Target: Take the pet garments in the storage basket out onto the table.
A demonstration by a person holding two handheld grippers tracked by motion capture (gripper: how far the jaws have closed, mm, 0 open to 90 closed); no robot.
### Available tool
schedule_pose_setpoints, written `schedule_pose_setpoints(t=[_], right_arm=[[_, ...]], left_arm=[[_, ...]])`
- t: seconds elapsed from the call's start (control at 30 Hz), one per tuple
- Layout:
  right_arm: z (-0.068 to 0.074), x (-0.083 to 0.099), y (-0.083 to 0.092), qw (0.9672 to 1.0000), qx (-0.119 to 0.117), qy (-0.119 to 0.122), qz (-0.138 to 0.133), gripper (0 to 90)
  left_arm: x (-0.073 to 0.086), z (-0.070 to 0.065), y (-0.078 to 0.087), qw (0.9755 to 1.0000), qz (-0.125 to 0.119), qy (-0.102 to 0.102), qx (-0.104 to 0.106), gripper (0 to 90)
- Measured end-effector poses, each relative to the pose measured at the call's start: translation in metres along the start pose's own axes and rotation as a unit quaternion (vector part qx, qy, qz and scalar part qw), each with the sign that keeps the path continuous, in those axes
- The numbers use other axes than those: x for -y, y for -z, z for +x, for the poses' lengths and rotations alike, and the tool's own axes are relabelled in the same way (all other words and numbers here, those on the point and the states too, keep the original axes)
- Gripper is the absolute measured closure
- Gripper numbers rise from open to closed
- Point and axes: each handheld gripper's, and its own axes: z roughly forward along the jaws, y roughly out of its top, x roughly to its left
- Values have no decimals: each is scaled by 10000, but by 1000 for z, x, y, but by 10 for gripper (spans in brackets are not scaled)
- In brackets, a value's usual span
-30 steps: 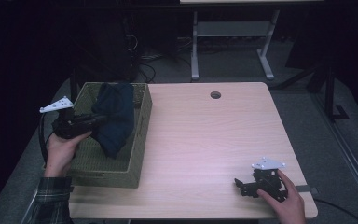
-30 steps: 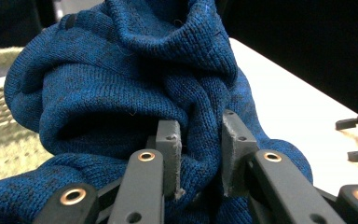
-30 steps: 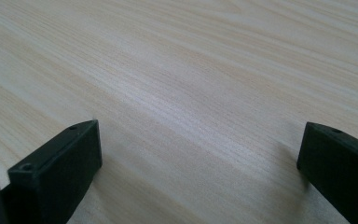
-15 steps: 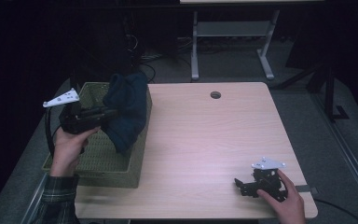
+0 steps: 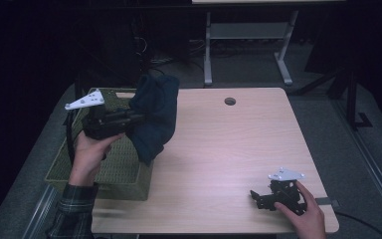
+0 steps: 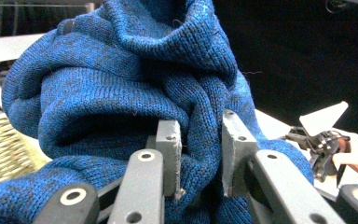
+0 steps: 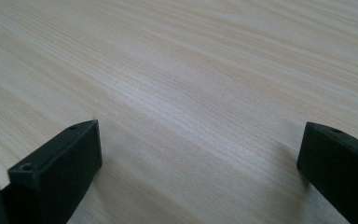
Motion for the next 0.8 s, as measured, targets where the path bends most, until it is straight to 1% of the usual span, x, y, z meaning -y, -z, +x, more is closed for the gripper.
schedule_pose_setpoints(t=[0.3, 0.5, 0.63, 0.8], right_arm=[[0, 0, 0, 10000, -1, -9, 5, 0], [0, 0, 0, 10000, -3, -9, 5, 0], [0, 0, 0, 10000, -2, -10, 4, 0], [0, 0, 0, 10000, 1, 3, -2, 0]], left_arm=[[-5, -13, -30, 9996, 90, -96, 242, 723], [-7, -23, -50, 9988, 172, -150, 426, 724], [-8, -29, -62, 9983, 229, -223, 482, 724], [-8, -35, -77, 9976, 303, -264, 559, 724]])
